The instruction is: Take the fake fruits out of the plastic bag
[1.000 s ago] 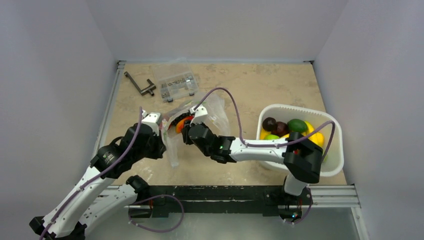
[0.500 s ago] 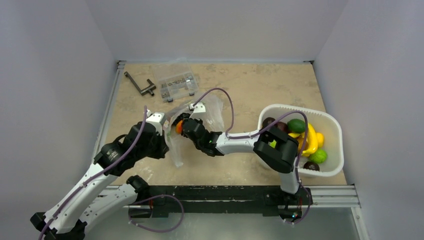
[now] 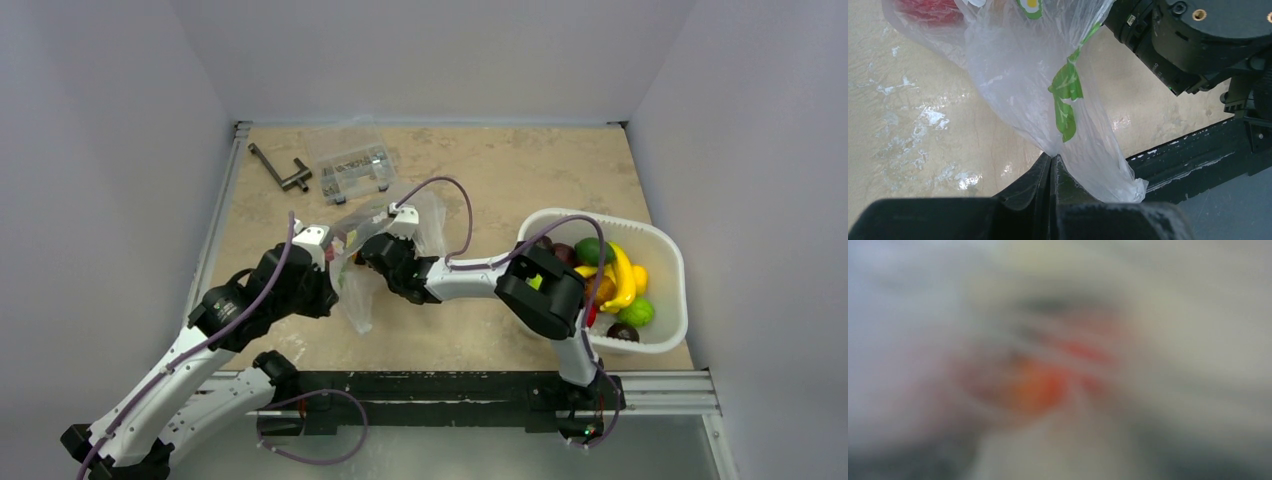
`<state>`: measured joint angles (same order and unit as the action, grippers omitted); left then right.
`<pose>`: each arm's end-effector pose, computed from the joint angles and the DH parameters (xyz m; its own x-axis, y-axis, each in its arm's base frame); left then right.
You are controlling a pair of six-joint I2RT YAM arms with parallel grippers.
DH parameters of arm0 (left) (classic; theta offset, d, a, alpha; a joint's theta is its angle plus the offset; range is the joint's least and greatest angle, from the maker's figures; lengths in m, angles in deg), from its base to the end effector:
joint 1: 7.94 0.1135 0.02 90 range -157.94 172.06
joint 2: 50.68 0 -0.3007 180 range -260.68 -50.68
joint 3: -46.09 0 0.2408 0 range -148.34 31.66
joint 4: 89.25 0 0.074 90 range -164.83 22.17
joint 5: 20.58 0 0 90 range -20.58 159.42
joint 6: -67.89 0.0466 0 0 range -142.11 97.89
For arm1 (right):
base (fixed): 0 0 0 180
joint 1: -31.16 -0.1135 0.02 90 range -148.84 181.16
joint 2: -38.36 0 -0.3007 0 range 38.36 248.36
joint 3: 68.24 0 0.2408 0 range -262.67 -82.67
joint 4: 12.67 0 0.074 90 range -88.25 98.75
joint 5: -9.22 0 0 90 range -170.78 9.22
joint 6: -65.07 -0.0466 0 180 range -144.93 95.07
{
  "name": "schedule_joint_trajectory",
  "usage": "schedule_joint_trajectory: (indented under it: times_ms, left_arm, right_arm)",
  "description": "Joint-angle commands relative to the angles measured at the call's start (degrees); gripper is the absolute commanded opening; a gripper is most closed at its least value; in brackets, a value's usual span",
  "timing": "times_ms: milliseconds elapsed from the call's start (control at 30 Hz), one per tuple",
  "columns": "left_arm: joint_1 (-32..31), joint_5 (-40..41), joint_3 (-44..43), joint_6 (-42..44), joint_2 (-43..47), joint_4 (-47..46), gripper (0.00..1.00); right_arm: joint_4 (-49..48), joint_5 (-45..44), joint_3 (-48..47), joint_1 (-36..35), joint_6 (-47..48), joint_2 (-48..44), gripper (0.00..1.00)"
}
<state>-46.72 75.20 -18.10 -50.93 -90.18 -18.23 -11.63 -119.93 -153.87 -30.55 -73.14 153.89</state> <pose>0.0730 -0.0526 0.3183 -0.7683 0.0021 -0.6401 0.2266 0.9361 -0.2690 0.2405 0.3848 0.2082 -0.4802 0.3279 -0.8136 -0.1024 0.9002 0.4232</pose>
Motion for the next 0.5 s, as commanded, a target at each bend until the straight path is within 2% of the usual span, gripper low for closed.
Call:
schedule_joint_trajectory:
  times_ms: [0,167,300,400,467]
  left_arm:
    - [-0.33,-0.18,0.19,1.22,0.24,-1.95,0.00]
    - [-0.41,-0.33,0.18,1.23,-0.16,-2.03,0.00]
    - [-0.67,-0.35,0.14,1.23,-0.40,-1.98,0.00]
    - [-0.93,-0.17,0.19,1.13,-0.44,-2.01,0.00]
    - [-1.08,0.00,0.19,1.05,-0.44,-1.93,0.00]
  right_arm:
    - [1.79,-0.96,-3.02,1.07,-4.42,1.21,0.79]
    - [1.78,-0.63,-5.75,1.66,-5.28,3.96,0.92]
    - [2.17,0.14,-8.77,2.33,-5.89,7.13,0.94]
    - [-0.11,0.67,-9.38,2.47,-4.58,8.56,0.87]
    - [-0.47,0.25,-9.83,2.53,-3.57,8.66,0.71]
